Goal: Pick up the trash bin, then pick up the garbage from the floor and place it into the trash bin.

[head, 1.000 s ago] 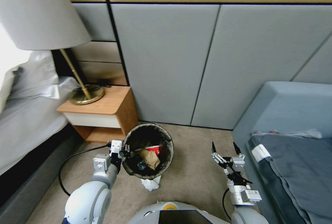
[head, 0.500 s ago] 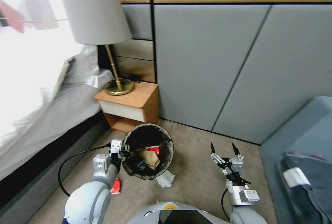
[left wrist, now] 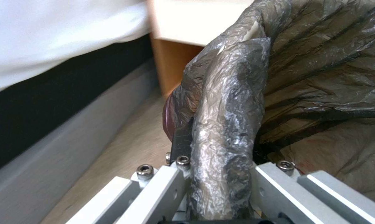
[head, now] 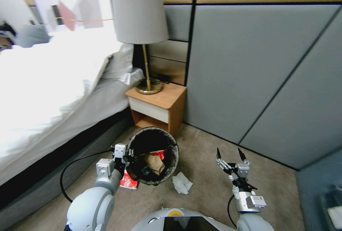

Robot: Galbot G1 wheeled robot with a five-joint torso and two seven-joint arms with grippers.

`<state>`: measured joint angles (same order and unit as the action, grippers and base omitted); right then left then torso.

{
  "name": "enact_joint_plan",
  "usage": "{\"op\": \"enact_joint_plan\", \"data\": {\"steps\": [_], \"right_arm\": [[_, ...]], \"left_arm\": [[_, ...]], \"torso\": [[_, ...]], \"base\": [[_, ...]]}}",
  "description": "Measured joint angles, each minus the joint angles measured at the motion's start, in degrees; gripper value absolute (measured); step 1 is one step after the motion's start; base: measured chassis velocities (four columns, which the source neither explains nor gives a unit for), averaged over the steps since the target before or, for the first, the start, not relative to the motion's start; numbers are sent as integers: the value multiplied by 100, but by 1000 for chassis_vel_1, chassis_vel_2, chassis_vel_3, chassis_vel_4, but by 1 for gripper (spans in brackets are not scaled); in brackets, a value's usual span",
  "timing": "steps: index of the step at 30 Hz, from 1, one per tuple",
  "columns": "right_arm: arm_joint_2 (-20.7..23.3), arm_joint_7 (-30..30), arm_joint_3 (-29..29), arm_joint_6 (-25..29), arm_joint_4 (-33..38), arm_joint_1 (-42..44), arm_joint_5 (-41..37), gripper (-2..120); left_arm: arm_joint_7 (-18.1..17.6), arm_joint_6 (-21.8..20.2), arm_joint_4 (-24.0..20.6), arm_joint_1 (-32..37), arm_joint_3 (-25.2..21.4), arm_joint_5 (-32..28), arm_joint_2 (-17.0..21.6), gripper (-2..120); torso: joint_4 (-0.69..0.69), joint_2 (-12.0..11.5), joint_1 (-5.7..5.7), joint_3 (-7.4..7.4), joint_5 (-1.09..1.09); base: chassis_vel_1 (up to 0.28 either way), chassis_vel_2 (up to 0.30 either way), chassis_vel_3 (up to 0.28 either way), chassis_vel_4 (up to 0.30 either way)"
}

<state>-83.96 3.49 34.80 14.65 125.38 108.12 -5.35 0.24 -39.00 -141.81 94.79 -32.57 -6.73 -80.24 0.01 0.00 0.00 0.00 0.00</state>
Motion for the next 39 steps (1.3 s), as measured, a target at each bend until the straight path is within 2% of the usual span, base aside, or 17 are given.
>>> {"op": "enact_joint_plan", "data": {"steps": [8,13,17,20,21,24,25,28,29,32,33,36,39], "right_arm": [[46,0,-2,-41,-25,-10,-60,100],[261,-53,53,-92,-81,-10,-200,100],[650,-227,126,-127,-271,-64,-445,100],[1109,-666,270,-182,-514,-167,-872,100],[1109,-666,270,-182,-514,-167,-872,100],[1745,-1140,340,-186,-893,-314,-1205,100],[1745,-1140,340,-186,-893,-314,-1205,100],[2326,-1448,263,-273,-1275,-494,-1353,100],[2326,-1448,263,-273,-1275,-494,-1353,100],[2711,-1549,-79,-563,-1537,-715,-1776,100],[2711,-1549,-79,-563,-1537,-715,-1776,100],[3029,-1689,-587,-933,-1762,-1030,-2140,100],[3161,-1801,-943,-1162,-1900,-1285,-2229,100]], "left_arm": [[0,133,29,8,0,6,1,1],[1,150,29,23,22,36,-22,1],[2,150,-6,43,20,43,-17,1],[3,144,-51,70,9,43,5,1],[3,144,-51,70,9,43,5,1],[4,131,-90,92,12,43,13,1],[4,131,-90,92,12,43,13,1],[5,127,-91,83,44,43,-16,1],[5,127,-91,83,44,43,-16,1],[6,127,-87,84,80,76,-61,1],[6,127,-87,84,80,76,-61,1],[5,127,-89,95,89,97,-83,1],[6,127,-102,107,83,99,-82,1]], "torso": [[-1,0,0,0,0],[-2,0,0,1,0],[0,0,0,1,2],[-1,0,0,1,1],[-1,0,0,1,1],[-1,0,0,0,3],[-1,0,0,0,3],[0,0,0,0,1],[0,0,0,0,1],[-1,0,0,1,0],[-1,0,0,1,0],[0,0,0,1,1],[-1,0,0,1,1]], "base": [[33,23,18,28],[0,0,0,0],[0,0,0,0],[0,0,0,0],[0,0,0,0],[0,0,0,0],[0,0,0,0],[0,0,0,0],[0,0,0,0],[0,0,0,0],[0,0,0,0],[0,0,0,0],[0,0,0,0]]}}
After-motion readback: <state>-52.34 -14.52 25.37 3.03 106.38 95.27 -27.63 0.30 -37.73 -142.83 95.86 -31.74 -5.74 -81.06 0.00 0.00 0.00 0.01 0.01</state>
